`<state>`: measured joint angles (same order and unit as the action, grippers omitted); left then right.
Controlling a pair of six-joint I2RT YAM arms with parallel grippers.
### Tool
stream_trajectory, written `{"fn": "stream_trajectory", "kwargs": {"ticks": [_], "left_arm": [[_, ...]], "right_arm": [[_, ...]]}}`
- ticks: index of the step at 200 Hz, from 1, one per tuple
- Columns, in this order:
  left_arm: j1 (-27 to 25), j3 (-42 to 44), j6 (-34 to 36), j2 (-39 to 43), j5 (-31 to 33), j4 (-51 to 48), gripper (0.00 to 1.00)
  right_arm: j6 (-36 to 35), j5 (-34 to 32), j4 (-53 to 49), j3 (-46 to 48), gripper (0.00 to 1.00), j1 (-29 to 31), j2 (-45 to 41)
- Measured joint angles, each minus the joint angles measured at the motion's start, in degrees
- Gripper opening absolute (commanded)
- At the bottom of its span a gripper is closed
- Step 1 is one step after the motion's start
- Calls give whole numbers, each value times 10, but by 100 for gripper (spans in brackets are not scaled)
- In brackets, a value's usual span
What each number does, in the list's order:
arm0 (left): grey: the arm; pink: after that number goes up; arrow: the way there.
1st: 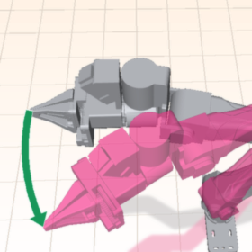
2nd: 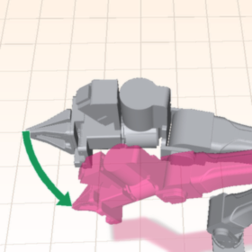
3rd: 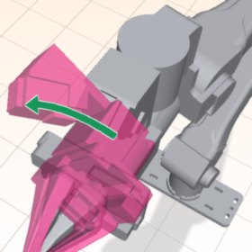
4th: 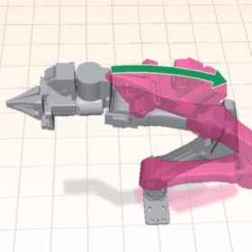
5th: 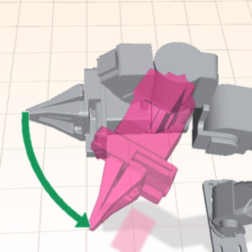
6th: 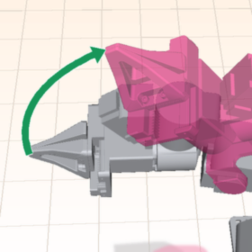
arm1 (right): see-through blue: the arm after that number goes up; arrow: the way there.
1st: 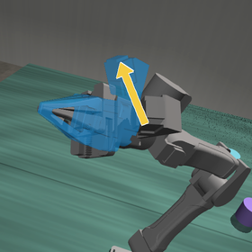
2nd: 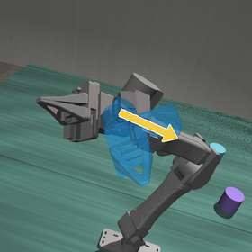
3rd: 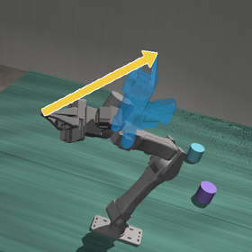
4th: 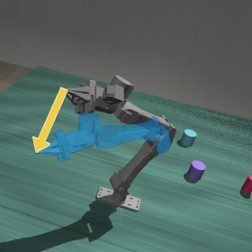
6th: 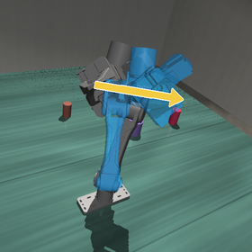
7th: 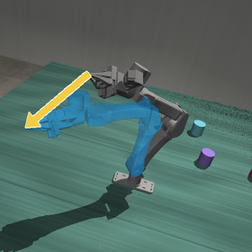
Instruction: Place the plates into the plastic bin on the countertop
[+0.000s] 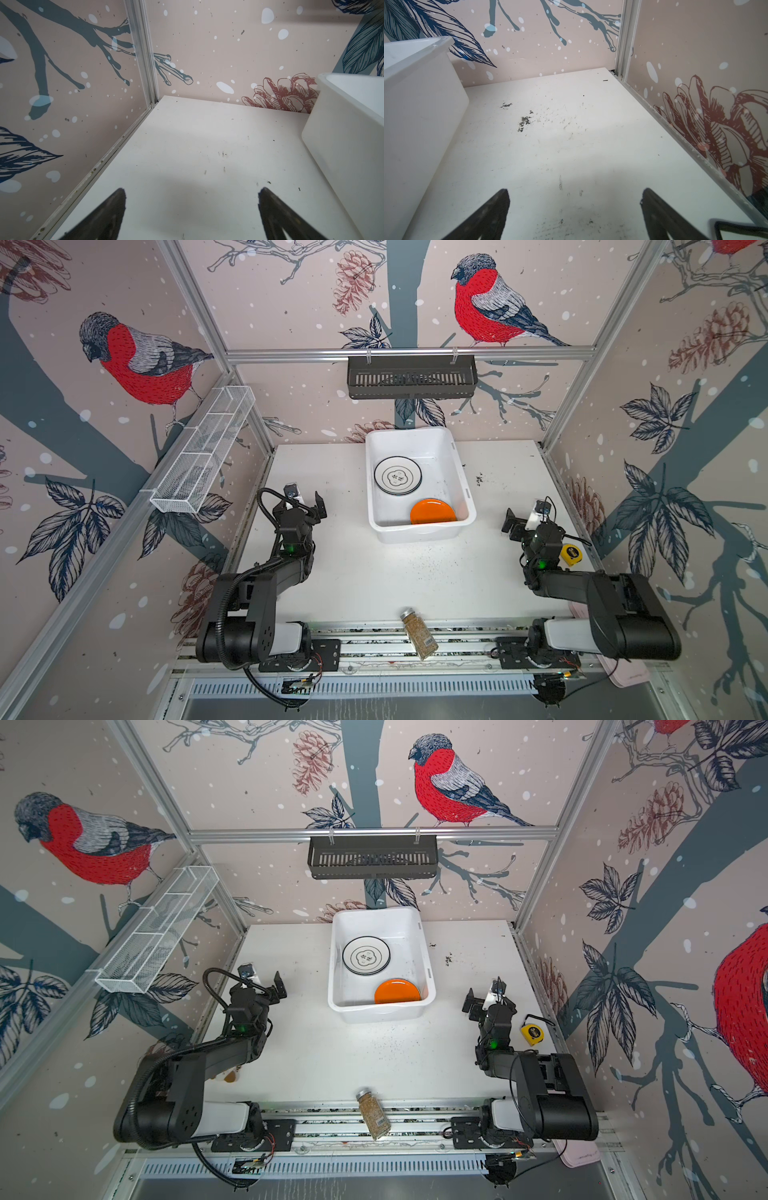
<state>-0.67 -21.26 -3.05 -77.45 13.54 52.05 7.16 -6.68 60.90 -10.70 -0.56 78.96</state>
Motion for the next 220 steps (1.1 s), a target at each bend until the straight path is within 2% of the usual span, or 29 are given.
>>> {"fn": "stream_trajectory", "kwargs": {"ticks": [33,58,86,120,152,220], "left_arm": [[0,55,1,-1,-17,51,98],[0,125,6,-53,-35,140,99],[0,139,16,-113,-50,235,99],[-1,115,21,-116,-90,252,99],[-1,86,28,-116,-95,234,98],[-1,84,31,-116,-101,220,98]], "right_arm": [[0,-2,93,21,99,-3,38],[2,-12,179,61,100,-3,82],[6,-29,232,68,100,-10,82],[6,-23,208,22,99,-10,85],[2,-3,176,7,100,-7,86],[-16,11,148,-3,100,4,88]]}}
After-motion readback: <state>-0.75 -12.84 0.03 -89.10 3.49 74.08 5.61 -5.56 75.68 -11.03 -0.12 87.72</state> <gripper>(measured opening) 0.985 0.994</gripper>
